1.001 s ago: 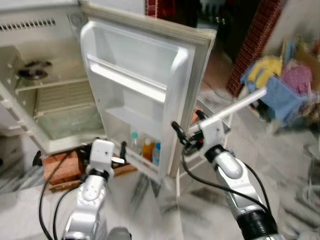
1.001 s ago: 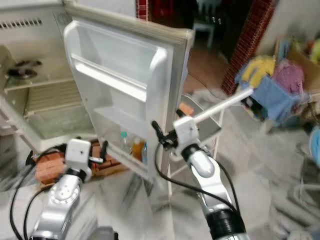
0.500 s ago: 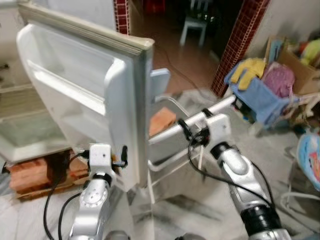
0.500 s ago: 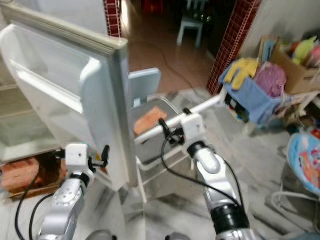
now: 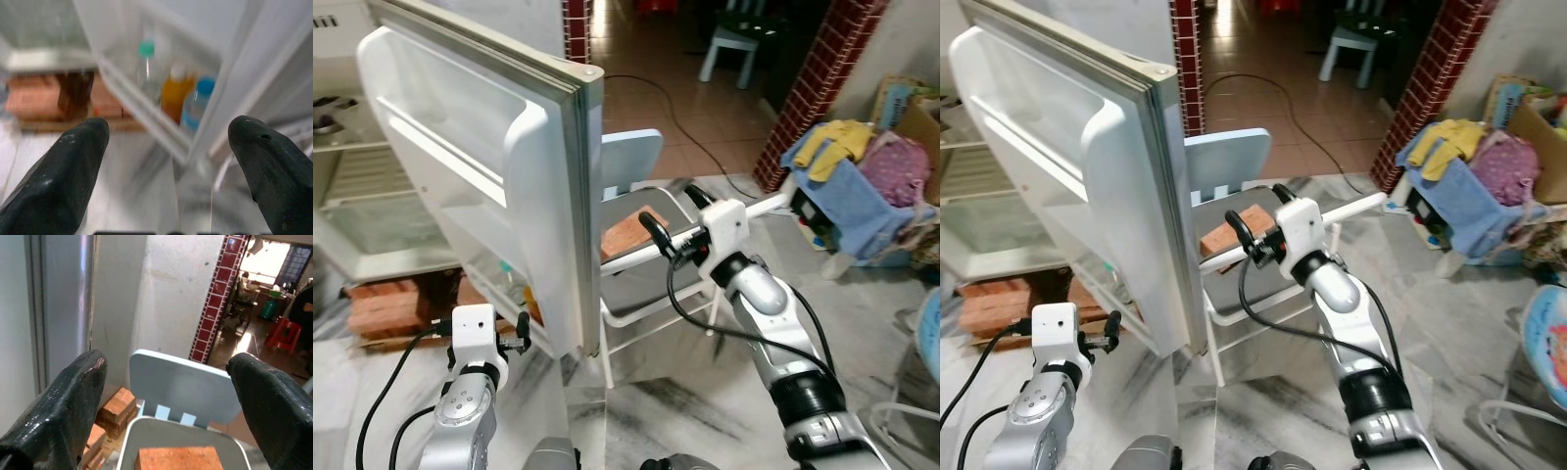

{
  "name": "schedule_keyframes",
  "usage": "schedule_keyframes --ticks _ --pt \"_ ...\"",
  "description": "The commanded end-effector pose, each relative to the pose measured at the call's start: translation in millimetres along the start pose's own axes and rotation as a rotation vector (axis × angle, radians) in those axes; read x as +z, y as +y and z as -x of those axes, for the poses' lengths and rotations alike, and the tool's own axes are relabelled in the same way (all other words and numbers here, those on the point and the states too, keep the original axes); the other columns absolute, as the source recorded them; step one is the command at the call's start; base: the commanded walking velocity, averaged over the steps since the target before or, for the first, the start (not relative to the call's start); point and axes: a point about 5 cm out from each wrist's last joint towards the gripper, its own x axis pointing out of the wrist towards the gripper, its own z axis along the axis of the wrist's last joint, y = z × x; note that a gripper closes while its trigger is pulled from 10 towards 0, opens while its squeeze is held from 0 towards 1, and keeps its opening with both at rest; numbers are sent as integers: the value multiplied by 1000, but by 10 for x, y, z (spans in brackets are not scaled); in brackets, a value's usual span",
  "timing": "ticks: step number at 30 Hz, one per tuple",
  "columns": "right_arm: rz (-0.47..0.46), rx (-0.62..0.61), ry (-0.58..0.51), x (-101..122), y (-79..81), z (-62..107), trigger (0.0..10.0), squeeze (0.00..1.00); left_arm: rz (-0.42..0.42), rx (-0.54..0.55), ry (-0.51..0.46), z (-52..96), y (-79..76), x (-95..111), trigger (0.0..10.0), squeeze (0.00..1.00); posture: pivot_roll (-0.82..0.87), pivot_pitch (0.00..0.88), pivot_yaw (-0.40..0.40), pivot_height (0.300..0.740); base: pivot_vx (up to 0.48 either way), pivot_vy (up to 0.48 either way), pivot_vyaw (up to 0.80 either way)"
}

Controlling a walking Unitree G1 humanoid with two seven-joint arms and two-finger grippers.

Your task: Restocking fridge

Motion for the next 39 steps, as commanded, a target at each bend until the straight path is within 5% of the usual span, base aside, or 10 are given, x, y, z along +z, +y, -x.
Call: schedule_keyframes --ticks 1,17,26,27,30,31,32,33,35,39 --pt "-8 -11 -7 14 1 -45 10000 0 -9 -26 23 8 -3 -16 10000 0 151 33 -18 740 0 0 800" --pt "-92 133 -25 130 88 -394 10000 0 -67 -112 107 -31 -93 -53 10000 0 160 27 -19 740 0 0 605" --pt "-241 373 -111 382 516 -659 10000 0 -83 -128 119 -67 -113 -51 10000 0 176 21 -31 740 0 0 44" --pt "-346 497 -158 504 698 -645 10000 0 -84 -128 123 -65 -115 -60 10000 0 179 20 -33 740 0 0 0" --pt "-471 647 -221 682 905 -567 10000 0 -84 -127 126 -62 -114 -64 10000 0 177 20 -34 740 0 0 0" --pt "-597 903 -265 891 1149 -327 10000 0 -84 -128 129 -69 -115 -70 10000 0 177 20 -36 740 0 0 0" --pt "-597 903 -265 891 1149 -327 10000 0 -84 -128 129 -69 -115 -70 10000 0 177 20 -36 740 0 0 0" --pt "-651 1073 -275 992 1281 -127 10000 0 -85 -129 130 -77 -116 -73 10000 0 177 20 -36 740 0 0 0" --pt "-668 1168 -259 1003 1298 24 10000 0 -88 -132 131 -84 -118 -69 10000 0 174 21 -35 740 0 0 0" --pt "-674 1157 -226 914 1185 99 10000 0 -90 -135 131 -86 -120 -62 10000 0 169 21 -32 740 0 0 0"
